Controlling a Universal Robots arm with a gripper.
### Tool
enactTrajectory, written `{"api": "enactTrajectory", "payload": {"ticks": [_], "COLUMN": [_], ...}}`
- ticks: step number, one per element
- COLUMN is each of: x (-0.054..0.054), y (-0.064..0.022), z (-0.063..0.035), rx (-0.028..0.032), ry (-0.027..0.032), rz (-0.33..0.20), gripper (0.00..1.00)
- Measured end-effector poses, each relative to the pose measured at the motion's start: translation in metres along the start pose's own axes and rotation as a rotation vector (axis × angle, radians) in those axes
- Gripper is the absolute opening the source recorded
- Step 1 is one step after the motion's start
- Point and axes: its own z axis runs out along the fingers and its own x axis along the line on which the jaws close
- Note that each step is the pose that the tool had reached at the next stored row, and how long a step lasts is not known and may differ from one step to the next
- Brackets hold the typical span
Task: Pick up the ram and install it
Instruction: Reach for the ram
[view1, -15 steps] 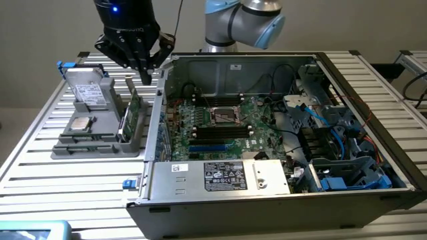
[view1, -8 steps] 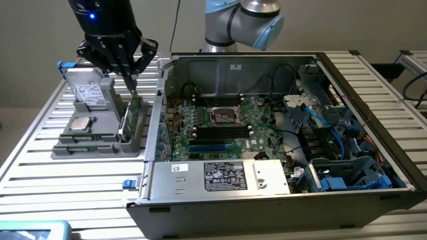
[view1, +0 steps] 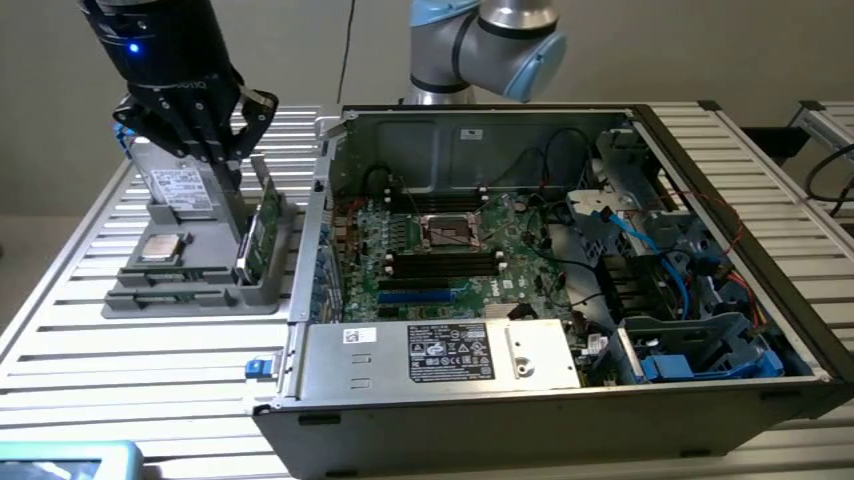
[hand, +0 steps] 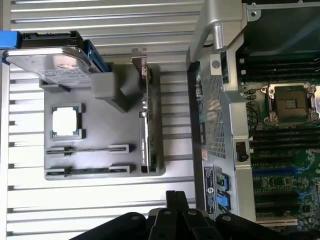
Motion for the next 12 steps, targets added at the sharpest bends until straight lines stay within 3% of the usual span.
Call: {"api": "enactTrajectory", "payload": {"ticks": [5, 12], "x": [0.016, 0.044], "y": [-0.0047, -0.0089], "z": [0.0033, 0.0095], "rx": [0.0005, 0.0009], "ry": [0.0073, 0.0122], "rz": [0.001, 0.001], "gripper": [0.11, 0.11]}}
